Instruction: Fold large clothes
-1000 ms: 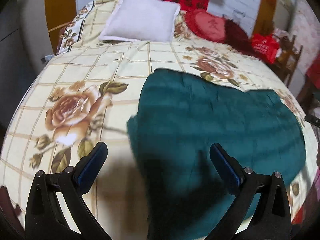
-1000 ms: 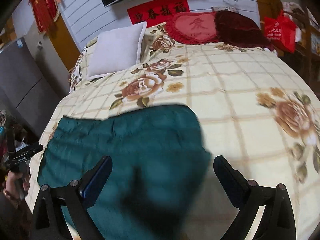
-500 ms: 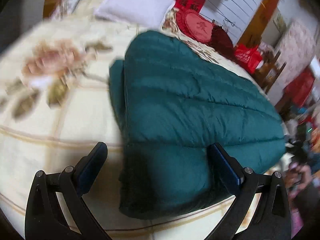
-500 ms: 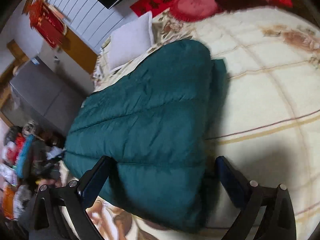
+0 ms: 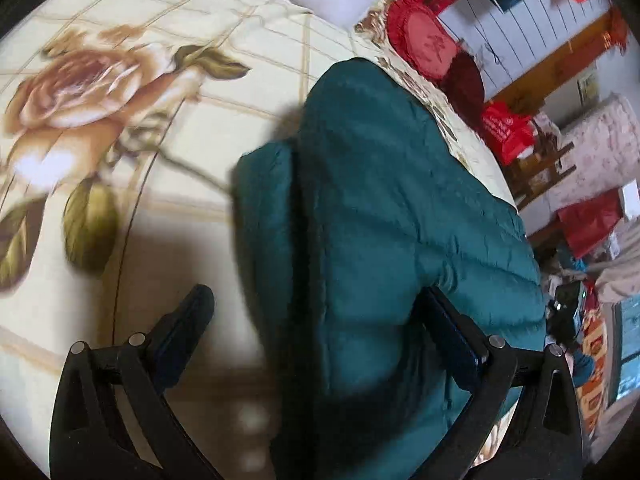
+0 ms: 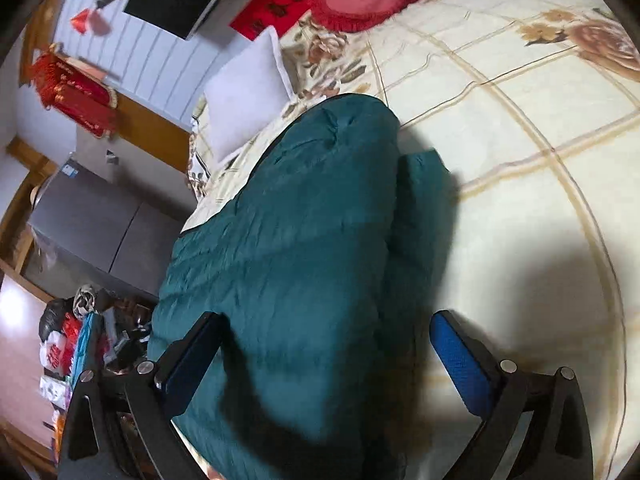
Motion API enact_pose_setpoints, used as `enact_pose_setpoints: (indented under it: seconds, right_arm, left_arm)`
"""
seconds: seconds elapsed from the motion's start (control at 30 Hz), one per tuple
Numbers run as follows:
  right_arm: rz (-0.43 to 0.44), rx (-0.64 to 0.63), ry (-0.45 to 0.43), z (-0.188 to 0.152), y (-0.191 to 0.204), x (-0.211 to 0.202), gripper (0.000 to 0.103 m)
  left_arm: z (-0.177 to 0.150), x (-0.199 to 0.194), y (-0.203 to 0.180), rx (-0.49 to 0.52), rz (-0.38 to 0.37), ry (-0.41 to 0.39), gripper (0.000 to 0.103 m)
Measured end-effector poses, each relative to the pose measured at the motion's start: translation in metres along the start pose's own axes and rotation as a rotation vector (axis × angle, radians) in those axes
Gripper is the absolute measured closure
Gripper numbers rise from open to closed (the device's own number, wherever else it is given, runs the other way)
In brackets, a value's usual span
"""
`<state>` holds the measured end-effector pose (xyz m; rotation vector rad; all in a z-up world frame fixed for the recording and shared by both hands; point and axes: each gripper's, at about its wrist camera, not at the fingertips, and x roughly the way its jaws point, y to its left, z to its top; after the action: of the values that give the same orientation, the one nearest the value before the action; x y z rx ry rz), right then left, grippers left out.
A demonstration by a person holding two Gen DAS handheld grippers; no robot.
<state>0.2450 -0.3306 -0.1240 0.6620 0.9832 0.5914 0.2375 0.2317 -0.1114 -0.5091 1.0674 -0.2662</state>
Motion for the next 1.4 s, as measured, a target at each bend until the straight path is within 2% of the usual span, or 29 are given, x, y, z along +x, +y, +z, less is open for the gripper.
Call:
enact_pose_setpoints:
  seconds: [0.17, 0.27, 0.33, 0.37, 0.47, 0.57, 0.6, 0.63, 0.7, 0.73, 0.8, 0.93, 1.17, 1.4]
  right_arm:
    - [0.036, -0.068, 0.082, 0.011, 0.013, 0.021, 0.0]
    - [0.108, -0.123, 0.154, 0.007, 0.016, 0.026, 0.0]
    - [0.132, -0.196, 0.185, 0.0, 0.021, 0.028, 0.002]
    - [0.127, -0.2, 0.161, 0.002, 0.02, 0.028, 0.003]
    - [0.074, -0.136, 0.078, 0.016, 0.018, 0.037, 0.003]
    - [0.065, -0.151, 0.086, 0.018, 0.026, 0.048, 0.005]
    - [0.056, -0.173, 0.085, 0.017, 0.028, 0.048, 0.012]
    - [0.062, -0.185, 0.082, 0.016, 0.029, 0.048, 0.026]
    - [0.061, -0.229, 0.049, 0.016, 0.032, 0.042, 0.045]
    - [0.044, -0.266, 0.03, 0.016, 0.041, 0.04, 0.052]
    - [-0.005, -0.33, 0.007, 0.013, 0.057, 0.036, 0.057]
    - [-0.054, -0.395, -0.036, 0.011, 0.08, 0.018, 0.062]
    - [-0.074, -0.48, -0.066, 0.017, 0.11, -0.03, 0.063]
    - [-0.093, -0.495, -0.059, -0.007, 0.083, -0.101, 0.063]
  left_arm:
    - [0.006, 0.004, -0.002, 0.035, -0.016, 0.04, 0.0]
    - [0.001, 0.01, -0.014, 0.069, -0.089, 0.087, 0.0]
    - [-0.005, 0.013, -0.024, 0.147, -0.041, 0.074, 0.0]
    - [-0.005, 0.014, -0.027, 0.156, -0.025, 0.058, 0.001]
    - [-0.003, 0.011, -0.028, 0.133, -0.044, -0.021, 0.017]
    - [-0.011, 0.008, -0.035, 0.156, -0.043, -0.071, 0.037]
    - [-0.014, 0.005, -0.04, 0.177, -0.027, -0.099, 0.045]
    - [-0.018, 0.001, -0.046, 0.2, -0.005, -0.13, 0.049]
    - [-0.025, -0.003, -0.06, 0.245, 0.053, -0.179, 0.062]
    - [-0.028, -0.006, -0.067, 0.258, 0.081, -0.203, 0.064]
    - [-0.029, -0.013, -0.074, 0.255, 0.093, -0.232, 0.07]
    - [-0.036, -0.033, -0.088, 0.268, 0.094, -0.273, 0.073]
    - [-0.062, -0.077, -0.124, 0.258, 0.015, -0.301, 0.074]
    - [-0.115, -0.08, -0.163, 0.284, -0.038, -0.283, 0.073]
